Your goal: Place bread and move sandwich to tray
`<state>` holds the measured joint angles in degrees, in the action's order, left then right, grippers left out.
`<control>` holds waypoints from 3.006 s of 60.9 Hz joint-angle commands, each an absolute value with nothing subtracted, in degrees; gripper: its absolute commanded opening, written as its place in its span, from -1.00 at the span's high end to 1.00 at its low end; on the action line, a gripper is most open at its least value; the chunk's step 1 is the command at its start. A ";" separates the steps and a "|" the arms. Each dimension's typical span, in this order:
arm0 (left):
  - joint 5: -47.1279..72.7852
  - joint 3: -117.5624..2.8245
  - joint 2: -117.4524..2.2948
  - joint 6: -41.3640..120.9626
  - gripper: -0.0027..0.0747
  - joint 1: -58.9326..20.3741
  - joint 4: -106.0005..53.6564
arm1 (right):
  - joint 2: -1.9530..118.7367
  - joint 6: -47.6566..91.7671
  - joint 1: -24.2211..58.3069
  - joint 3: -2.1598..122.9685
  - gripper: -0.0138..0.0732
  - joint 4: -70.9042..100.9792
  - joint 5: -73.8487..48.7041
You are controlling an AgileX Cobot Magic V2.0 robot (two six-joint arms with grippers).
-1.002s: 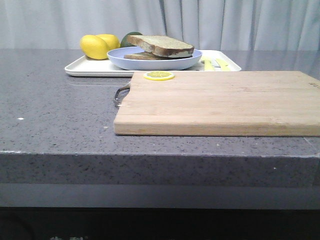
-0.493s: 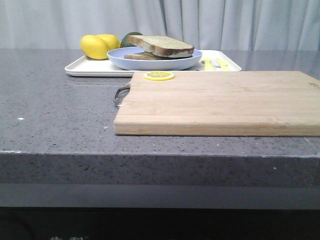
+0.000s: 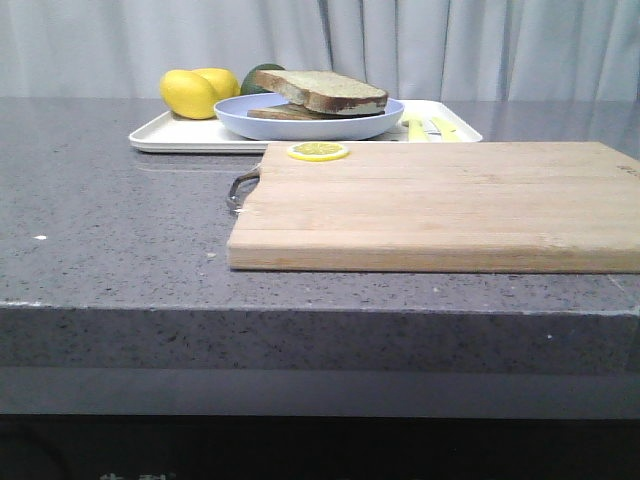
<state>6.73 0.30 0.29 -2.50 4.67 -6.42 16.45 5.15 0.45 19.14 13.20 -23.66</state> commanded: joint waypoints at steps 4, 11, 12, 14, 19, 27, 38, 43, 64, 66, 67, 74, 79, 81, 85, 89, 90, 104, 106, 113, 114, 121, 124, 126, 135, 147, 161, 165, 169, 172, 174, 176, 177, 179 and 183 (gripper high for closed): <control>1.65 0.32 1.49 -2.98 0.98 4.65 -6.83 | 16.84 5.47 0.19 20.67 0.82 13.71 -19.37; 1.65 0.32 1.49 -2.98 0.98 4.65 -6.83 | 16.84 5.47 0.19 20.67 0.82 13.71 -19.37; 1.65 0.32 1.49 -2.98 0.98 4.65 -6.83 | 16.84 5.47 0.19 20.67 0.82 13.71 -19.37; 1.65 0.32 1.49 -2.98 0.98 4.65 -6.83 | 16.84 5.47 0.19 20.67 0.82 13.71 -19.37; 1.65 0.32 1.49 -2.98 0.98 4.65 -6.83 | 16.84 5.47 0.19 20.67 0.82 13.71 -19.37; 1.65 0.32 1.49 -2.98 0.98 4.65 -6.83 | 16.84 5.47 0.19 20.67 0.82 13.71 -19.37; 1.65 0.32 1.49 -2.98 0.98 4.65 -6.83 | 16.84 5.47 0.19 20.67 0.82 13.71 -19.37; 1.65 0.32 1.49 -2.98 0.98 4.65 -6.83 | 16.84 5.47 0.19 20.67 0.82 13.71 -19.37; 1.65 0.32 1.49 -2.98 0.98 -0.82 -6.83 | 16.84 5.47 0.19 20.67 0.82 13.71 -19.37; 1.65 0.32 1.49 -2.98 0.98 -1.84 -6.83 | 16.84 5.47 0.19 20.67 0.82 13.71 -19.37; 1.65 0.32 1.49 -2.98 0.98 -2.24 -6.83 | 16.84 5.47 0.19 20.67 0.82 13.71 -19.37; 1.65 0.32 1.49 -2.98 0.98 -4.53 -6.83 | 16.84 5.47 0.19 20.67 0.82 13.71 -19.37; 1.65 0.32 1.49 -2.98 0.98 -5.19 -6.83 | 16.84 5.47 0.19 20.67 0.82 13.71 -19.37; 1.65 0.32 1.49 -2.98 0.98 -5.33 -6.83 | 16.84 5.47 0.19 20.67 0.82 13.71 -19.37; 1.65 0.32 1.49 -2.98 0.98 -5.33 -6.83 | 16.84 5.47 0.19 20.67 0.82 13.71 -19.37; 1.65 0.32 1.49 -2.98 0.98 -5.33 -6.83 | 16.84 5.47 0.19 20.67 0.82 13.71 -19.37; 1.65 0.32 1.49 -2.98 0.98 -5.33 -6.83 | 16.84 5.47 0.19 20.67 0.82 13.71 -19.37; 1.65 0.32 1.49 -2.98 0.98 -5.33 -6.83 | 16.84 5.47 0.19 20.67 0.82 13.71 -19.37; 1.65 0.32 1.49 -2.98 0.98 -5.33 -6.83 | 16.84 5.47 0.19 20.67 0.82 13.71 -19.37; 1.65 0.32 1.49 -2.98 0.98 -5.33 -6.83 | 16.84 5.47 0.19 20.67 0.82 13.71 -19.37; 1.65 0.32 1.49 -2.98 0.98 -5.33 -6.83 | 16.84 5.47 0.19 20.67 0.82 13.71 -19.37; 1.65 0.32 1.49 -2.98 0.98 -5.33 -6.83 | 16.84 5.47 0.19 20.67 0.82 13.71 -19.37; 1.65 0.32 1.49 -2.98 0.98 -5.33 -6.83 | 16.84 5.47 0.19 20.67 0.82 13.71 -19.37; 1.65 0.32 1.49 -2.98 0.98 -5.33 -6.83 | 16.84 5.47 0.19 20.67 0.82 13.71 -19.37; 1.65 0.32 1.49 -2.98 0.98 -5.33 -6.83 | 16.84 5.47 0.19 20.67 0.82 13.71 -19.37; 1.65 0.32 1.49 -2.98 0.98 -5.33 -6.83 | 16.84 5.47 0.19 20.67 0.82 13.71 -19.37; 1.65 0.32 1.49 -2.98 0.98 -5.33 -6.83 | 16.84 5.47 0.19 20.67 0.82 13.71 -19.37; 1.65 0.32 1.49 -2.98 0.98 -5.33 -6.83 | 16.84 5.47 0.19 20.67 0.82 13.71 -19.37; 1.65 0.32 1.49 -2.98 0.98 -5.33 -6.83 | 16.84 5.47 0.19 20.67 0.82 13.71 -19.37; 1.65 0.32 1.49 -2.98 0.98 -5.33 -6.83 | 16.84 5.47 0.19 20.67 0.82 13.71 -19.37; 1.65 0.32 1.49 -2.98 0.98 -5.33 -6.83 | 16.84 5.47 0.19 20.67 0.82 13.71 -19.37; 1.65 0.32 1.49 -2.98 0.98 -5.33 -6.83 | 16.84 5.47 0.19 20.67 0.82 13.71 -19.37; 1.65 0.32 1.49 -2.98 0.98 -5.33 -6.83 | 16.84 5.47 0.19 20.67 0.82 13.71 -19.37; 1.65 0.32 1.49 -2.98 0.98 -5.33 -6.83 | 16.84 5.47 0.19 20.67 0.82 13.71 -19.37; 1.65 0.32 1.49 -2.98 0.98 -5.33 -6.83 | 16.84 5.47 0.19 20.67 0.82 13.71 -19.37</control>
